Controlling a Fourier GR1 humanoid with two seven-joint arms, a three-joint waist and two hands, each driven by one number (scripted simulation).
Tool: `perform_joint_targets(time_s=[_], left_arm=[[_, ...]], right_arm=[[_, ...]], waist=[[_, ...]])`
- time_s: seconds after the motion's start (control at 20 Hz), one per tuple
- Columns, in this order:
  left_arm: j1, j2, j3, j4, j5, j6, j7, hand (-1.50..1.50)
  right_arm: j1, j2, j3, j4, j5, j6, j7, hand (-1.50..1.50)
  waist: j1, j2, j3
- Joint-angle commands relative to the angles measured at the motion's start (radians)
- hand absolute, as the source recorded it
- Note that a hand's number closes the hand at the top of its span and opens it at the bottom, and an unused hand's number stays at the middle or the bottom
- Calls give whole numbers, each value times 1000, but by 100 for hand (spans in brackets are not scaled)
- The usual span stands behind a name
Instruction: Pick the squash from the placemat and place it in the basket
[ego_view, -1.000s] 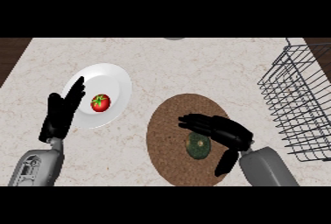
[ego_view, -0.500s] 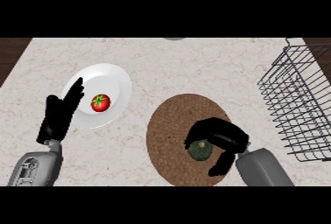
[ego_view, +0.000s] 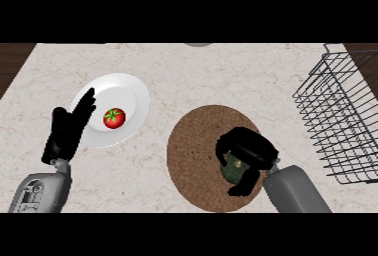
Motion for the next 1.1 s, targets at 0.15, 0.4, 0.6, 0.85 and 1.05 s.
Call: perform_joint_targets(time_s=[0.15,0.4,0.6,0.85,1.05], left_arm=[[3,14,17,7,-2,7,8,0],[-4,1,2,13,-7,4,-16,0],[16,-2,11,39,-2,0,-48,0],[-23,-17,-5,19,-17,21,15,0],[-13,24,23,12,10,-19,18,0]], right_arm=[[5,1,-86,22,240,-4,592,150],[-38,98,74,-116,301,29,961,150],[8,99,109,-300,24,22,1096,150],[-51,100,157,-550,-162,-45,1270,150],[-167,100,123,-709,-210,-74,1449,150]], waist=[[-37,-7,-3],[2,1,4],[-2,3,5],[-6,-3,7],[0,-1,6]])
